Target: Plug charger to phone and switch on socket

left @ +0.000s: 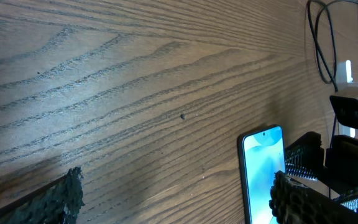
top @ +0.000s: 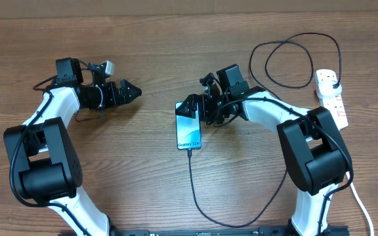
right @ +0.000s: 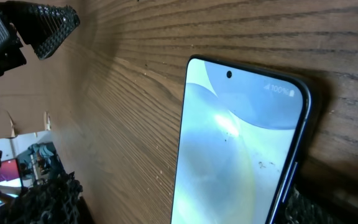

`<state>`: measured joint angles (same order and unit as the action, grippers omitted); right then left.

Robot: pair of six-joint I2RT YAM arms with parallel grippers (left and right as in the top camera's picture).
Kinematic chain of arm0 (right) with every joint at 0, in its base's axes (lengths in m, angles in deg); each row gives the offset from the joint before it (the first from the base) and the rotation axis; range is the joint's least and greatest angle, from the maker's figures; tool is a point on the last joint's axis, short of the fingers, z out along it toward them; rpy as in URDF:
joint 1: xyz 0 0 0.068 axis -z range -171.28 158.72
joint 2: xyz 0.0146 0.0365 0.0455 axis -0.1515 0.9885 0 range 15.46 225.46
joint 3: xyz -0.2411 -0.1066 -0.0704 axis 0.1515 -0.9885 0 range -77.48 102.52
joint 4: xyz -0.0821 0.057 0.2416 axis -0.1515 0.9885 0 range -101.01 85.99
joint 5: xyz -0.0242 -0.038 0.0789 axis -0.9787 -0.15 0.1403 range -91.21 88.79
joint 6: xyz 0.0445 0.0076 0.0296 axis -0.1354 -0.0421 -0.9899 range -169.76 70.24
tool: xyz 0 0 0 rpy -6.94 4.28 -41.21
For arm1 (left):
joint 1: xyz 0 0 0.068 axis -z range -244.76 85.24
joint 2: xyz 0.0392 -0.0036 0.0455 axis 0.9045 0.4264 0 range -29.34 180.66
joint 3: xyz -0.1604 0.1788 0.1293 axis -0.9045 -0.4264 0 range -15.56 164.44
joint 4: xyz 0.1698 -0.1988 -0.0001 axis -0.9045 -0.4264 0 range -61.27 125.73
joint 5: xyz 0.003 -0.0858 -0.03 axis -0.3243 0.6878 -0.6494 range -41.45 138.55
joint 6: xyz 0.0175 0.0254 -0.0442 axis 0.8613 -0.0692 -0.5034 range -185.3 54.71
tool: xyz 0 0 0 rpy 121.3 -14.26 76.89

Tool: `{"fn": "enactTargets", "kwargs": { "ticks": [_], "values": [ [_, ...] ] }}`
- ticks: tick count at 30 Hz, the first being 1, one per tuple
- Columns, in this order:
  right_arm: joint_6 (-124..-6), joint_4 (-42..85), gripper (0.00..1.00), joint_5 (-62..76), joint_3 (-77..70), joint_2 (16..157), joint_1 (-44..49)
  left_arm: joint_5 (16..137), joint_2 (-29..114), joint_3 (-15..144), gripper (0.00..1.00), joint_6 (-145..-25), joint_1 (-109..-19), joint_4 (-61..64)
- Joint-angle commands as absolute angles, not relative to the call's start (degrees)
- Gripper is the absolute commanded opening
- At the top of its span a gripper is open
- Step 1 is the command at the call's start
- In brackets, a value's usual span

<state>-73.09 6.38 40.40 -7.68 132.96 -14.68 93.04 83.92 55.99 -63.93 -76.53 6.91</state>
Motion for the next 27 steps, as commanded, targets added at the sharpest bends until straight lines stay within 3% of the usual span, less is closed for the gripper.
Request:
{"fn": "enactTargets", "kwargs": {
  "ticks": [1, 27],
  "values": [
    [-73.7, 7.1, 1.0, 35.3, -9.2, 135.5, -14.5, 92.8, 82.3, 56.2, 1.0, -64.7, -76.6, 7.1],
    [-81.7, 17.5, 1.0, 13.8, -4.6, 135.5, -14.6, 92.8, 82.3, 56.2, 1.0, -64.7, -76.6, 7.1]
  ]
}}
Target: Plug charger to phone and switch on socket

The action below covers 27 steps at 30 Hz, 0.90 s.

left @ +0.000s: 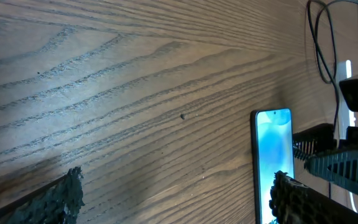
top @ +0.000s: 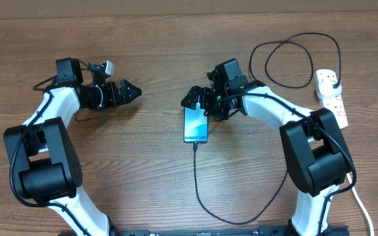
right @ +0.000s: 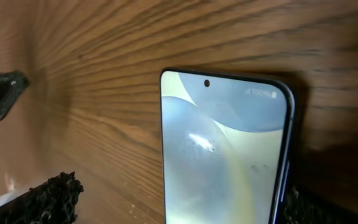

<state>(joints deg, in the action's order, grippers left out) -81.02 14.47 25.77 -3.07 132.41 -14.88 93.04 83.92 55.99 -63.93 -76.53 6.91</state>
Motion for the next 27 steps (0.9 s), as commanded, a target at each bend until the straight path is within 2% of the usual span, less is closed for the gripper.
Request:
{"fn": "enactTargets", "kwargs": {
  "ticks": [1, 15, 27],
  "values": [
    [-81.7, 18.4, 1.0, 12.8, -4.1, 135.5, -14.7, 92.8, 82.3, 56.2, 1.0, -64.7, -76.6, 7.1],
    [-83.2, 27.3, 1.0, -4.7, 1.2, 135.5, -21.8, 92.8, 82.3, 56.2, 1.0, -64.7, -76.6, 7.1],
    [-82.7, 29.3, 1.0, -5.7, 2.5, 134.8, -22.7, 92.8, 82.3, 56.2, 1.0, -64.7, -76.6, 7.1]
  ]
}}
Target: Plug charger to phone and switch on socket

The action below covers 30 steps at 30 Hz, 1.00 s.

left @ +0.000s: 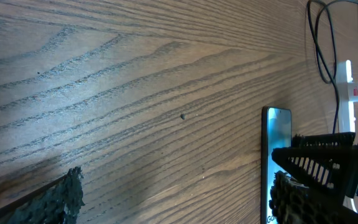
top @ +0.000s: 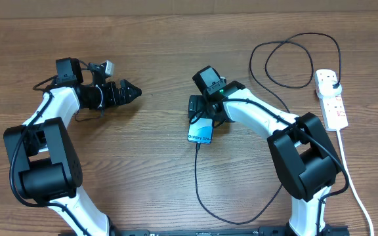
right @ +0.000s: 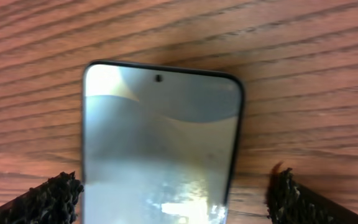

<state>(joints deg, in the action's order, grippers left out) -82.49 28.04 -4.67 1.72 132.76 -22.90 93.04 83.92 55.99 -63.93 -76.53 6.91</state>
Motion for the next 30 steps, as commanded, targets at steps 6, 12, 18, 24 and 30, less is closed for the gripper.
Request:
{"fn": "enactTargets", "kwargs": {
  "ticks": [6, 12, 18, 24, 30],
  "values": [
    [-83.1, 32.2, 1.0, -10.8, 3.3, 130.8, -22.7, 92.8, 82.3, 56.2, 1.0, -64.7, -76.6, 7.1],
    [-91.4, 35.3, 1.0, -19.6, 3.2, 130.3, -22.0, 92.8, 82.3, 56.2, 1.0, -64.7, -76.6, 7.1],
    [-91.4, 35.9, 1.0, -19.6, 3.2, 130.3, -21.3, 92.8, 82.3, 56.2, 1.0, -64.7, -76.6, 7.1],
    [-95.6, 37.3, 1.0, -23.4, 3.2, 129.8, -21.2, 92.8, 82.3, 56.2, 1.0, -64.7, -76.6, 7.1],
    [-98.4, 39.2, 1.0, -26.3, 3.2, 129.7, -21.1, 92.8, 82.3, 56.2, 1.0, -64.7, -76.6, 7.1]
  ]
}}
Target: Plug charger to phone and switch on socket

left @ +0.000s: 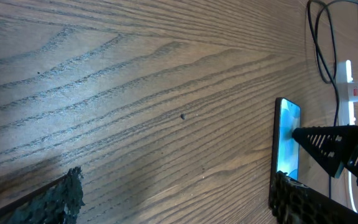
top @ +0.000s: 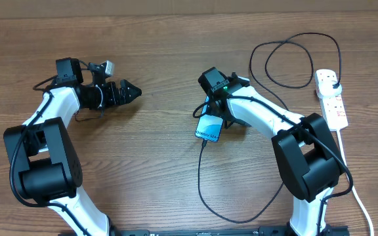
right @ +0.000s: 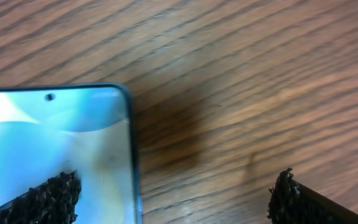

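The lit phone lies tilted, screen up, at mid-table, and a black charger cable meets its lower edge. In the right wrist view the phone fills the lower left, partly under one finger. My right gripper is open over the phone's top end; in its own view bare wood shows between its fingers. The white power strip lies at the far right with a plug in it. My left gripper is open at the left, far from the phone, with nothing between its fingers.
The cable loops widely behind the right arm toward the strip and sweeps past the table's front edge. In the left wrist view the phone shows edge-on, with the power strip behind it.
The phone now lies a little further right and more tilted. My right gripper has shifted right, so the phone is at the left of its view. The left arm has not moved.
The phone lay left of the right gripper, with the cable at its lower edge. At each later moment it lay further right and closer to the right arm, the open right gripper staying at its top end. The left arm stayed still throughout.
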`<state>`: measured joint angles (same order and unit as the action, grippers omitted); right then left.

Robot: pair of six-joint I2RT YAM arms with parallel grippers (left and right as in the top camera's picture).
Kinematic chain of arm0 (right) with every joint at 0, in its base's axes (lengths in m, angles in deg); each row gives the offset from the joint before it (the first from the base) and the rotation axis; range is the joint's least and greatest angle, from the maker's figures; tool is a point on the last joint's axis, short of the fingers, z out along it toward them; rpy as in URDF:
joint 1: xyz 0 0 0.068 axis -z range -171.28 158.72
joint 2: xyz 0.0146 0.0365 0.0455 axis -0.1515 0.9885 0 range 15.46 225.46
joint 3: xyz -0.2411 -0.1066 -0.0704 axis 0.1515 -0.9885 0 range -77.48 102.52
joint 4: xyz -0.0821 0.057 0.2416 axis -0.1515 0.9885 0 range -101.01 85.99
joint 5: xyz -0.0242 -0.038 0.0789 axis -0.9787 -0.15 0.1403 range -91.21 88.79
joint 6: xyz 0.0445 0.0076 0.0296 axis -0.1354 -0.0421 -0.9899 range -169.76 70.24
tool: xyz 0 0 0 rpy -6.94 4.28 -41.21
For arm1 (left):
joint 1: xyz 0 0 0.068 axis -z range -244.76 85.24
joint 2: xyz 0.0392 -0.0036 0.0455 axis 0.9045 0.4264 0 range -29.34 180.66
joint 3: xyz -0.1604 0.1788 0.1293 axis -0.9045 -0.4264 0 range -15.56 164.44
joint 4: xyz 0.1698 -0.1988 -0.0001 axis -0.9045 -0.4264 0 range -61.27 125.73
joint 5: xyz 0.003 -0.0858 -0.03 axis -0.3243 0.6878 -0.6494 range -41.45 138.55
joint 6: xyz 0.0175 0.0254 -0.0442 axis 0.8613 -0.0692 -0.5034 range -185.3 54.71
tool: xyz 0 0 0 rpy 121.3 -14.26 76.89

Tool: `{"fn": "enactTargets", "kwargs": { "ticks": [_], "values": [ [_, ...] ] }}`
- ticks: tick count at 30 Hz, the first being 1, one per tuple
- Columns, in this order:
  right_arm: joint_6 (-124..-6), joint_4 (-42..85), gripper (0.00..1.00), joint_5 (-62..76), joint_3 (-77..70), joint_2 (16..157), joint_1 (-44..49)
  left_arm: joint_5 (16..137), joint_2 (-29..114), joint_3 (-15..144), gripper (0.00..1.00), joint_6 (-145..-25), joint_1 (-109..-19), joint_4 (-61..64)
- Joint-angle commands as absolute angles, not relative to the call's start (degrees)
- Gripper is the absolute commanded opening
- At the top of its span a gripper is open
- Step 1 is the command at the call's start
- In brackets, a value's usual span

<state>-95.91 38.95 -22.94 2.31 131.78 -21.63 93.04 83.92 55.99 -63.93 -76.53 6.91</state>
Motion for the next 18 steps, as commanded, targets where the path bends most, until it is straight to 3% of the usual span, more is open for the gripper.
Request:
{"fn": "enactTargets", "kwargs": {
  "ticks": [1, 8, 18],
  "values": [
    [-98.4, 39.4, 1.0, -26.7, 3.2, 129.7, -21.1, 92.8, 82.3, 56.2, 1.0, -64.7, -76.6, 7.1],
    [-95.4, 43.2, 1.0, -24.6, 3.2, 129.7, -18.1, 92.8, 82.3, 56.2, 1.0, -64.7, -76.6, 7.1],
    [-86.9, 45.4, 1.0, -4.3, 3.1, 129.7, -13.3, 92.8, 82.3, 56.2, 1.0, -64.7, -76.6, 7.1]
  ]
}}
